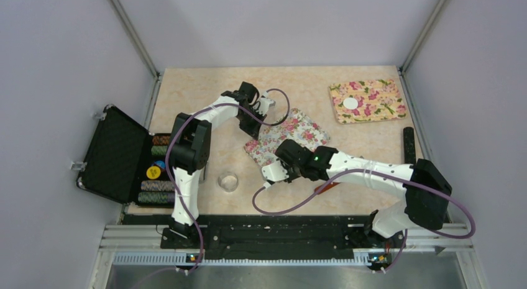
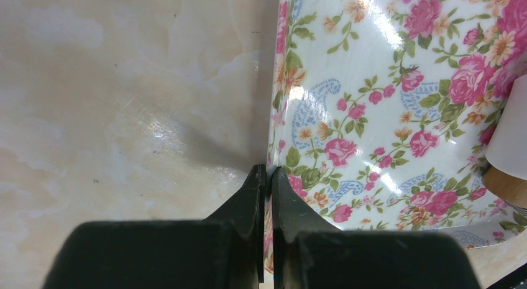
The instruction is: Roll out the dumpling wrappers from the dough
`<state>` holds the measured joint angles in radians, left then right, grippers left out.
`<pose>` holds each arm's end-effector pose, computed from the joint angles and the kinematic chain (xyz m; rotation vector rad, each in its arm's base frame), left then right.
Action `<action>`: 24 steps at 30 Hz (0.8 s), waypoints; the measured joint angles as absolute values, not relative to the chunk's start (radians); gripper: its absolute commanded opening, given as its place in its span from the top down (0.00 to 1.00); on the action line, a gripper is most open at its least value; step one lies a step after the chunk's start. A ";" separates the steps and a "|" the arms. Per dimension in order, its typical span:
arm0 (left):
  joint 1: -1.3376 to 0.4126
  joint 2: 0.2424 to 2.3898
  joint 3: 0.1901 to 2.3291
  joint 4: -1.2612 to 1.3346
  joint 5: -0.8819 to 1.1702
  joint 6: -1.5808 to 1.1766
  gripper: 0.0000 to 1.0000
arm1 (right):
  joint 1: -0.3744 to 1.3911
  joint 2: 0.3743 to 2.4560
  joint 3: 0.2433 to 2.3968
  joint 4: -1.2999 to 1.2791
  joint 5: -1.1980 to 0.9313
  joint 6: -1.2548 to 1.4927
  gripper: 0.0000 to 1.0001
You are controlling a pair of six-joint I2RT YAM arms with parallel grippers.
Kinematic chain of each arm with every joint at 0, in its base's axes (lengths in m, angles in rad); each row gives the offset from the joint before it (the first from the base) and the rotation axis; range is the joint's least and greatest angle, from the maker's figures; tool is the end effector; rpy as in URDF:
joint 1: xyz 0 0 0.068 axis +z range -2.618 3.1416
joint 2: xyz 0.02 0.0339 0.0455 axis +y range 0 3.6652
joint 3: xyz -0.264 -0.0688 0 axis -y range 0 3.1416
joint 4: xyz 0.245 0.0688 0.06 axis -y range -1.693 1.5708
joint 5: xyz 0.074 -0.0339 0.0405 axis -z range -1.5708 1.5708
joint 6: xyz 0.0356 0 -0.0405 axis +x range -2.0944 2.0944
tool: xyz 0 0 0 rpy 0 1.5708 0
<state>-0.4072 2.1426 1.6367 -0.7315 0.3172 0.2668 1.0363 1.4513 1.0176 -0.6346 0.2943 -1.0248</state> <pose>0.4010 -0.1851 0.1674 0.9947 2.6117 -0.4787 0.1557 0.2427 0.2324 -2.1898 1.4293 -0.3835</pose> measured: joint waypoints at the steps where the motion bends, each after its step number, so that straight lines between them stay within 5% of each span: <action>1: -0.407 2.143 1.637 -0.731 0.317 0.267 1.00 | 1.036 1.451 1.018 -0.627 0.298 -1.028 1.00; 24: -0.406 2.143 1.637 -0.732 0.321 0.260 1.00 | 0.987 1.527 1.167 -0.533 0.353 -0.910 1.00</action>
